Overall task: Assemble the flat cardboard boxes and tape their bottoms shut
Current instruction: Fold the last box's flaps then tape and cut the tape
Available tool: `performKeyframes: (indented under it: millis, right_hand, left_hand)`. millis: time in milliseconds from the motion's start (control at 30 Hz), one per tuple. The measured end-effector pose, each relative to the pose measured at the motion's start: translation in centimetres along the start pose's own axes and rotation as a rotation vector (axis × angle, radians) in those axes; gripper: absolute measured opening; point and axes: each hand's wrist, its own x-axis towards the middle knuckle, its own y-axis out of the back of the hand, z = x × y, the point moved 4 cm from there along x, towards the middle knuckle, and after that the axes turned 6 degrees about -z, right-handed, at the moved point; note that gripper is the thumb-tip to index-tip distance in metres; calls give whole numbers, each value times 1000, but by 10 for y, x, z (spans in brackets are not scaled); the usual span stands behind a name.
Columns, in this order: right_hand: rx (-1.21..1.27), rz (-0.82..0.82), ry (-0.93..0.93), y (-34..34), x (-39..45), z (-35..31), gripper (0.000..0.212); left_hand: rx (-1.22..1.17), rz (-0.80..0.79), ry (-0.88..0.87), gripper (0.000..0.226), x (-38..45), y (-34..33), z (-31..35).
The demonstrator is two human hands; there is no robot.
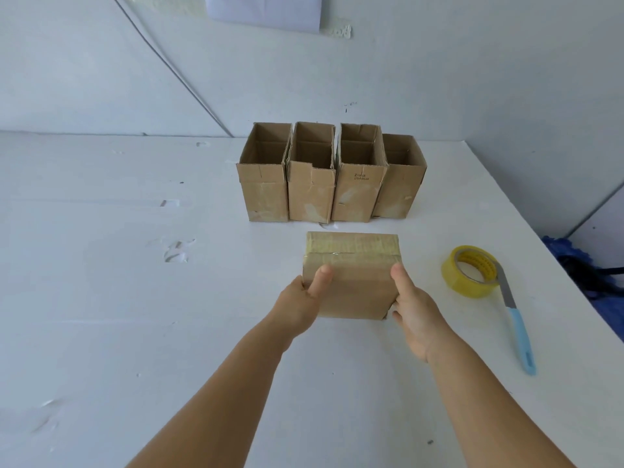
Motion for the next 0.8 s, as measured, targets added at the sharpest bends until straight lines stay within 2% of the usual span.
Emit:
performKeyframes:
  millis: [67, 133, 233, 267, 367, 433, 500, 567, 700, 800]
  right_hand:
    - [11, -8, -7, 0, -5, -3, 56]
    - [31, -17, 0, 2, -7, -7, 45]
    - [73, 6, 26, 1, -11, -15, 55]
    - [97, 1, 32, 0, -12, -18, 57]
    - [264, -91, 108, -13, -16, -29, 50]
    - [430, -126, 199, -24, -16, -35, 35]
    - [489, -150, 271, -36, -13, -38, 30]
    - [499, -202, 286, -53, -10, -38, 37]
    - [362, -368, 331, -96, -5, -37, 28]
    - [317, -398, 376, -131, 4, -40, 30]
  left_hand:
    - [-3, 36, -47, 70, -2, -2, 4]
    - [-38, 83, -171, 64, -6, -3, 10]
    - [-71, 170, -312, 34, -19, 6, 18]
    - [-85, 201, -333, 33, -24, 11, 18]
    - [-133, 288, -292, 36, -36, 31, 18]
    - [-204, 288, -211, 57, -39, 42, 16]
    - [-284, 297, -152, 67, -43, 53, 12]
    - [-336, 337, -149, 60, -49, 67, 10]
    - [-345, 438, -220, 51, -61, 103, 2]
    - [-308, 479, -298, 28, -70, 128, -6]
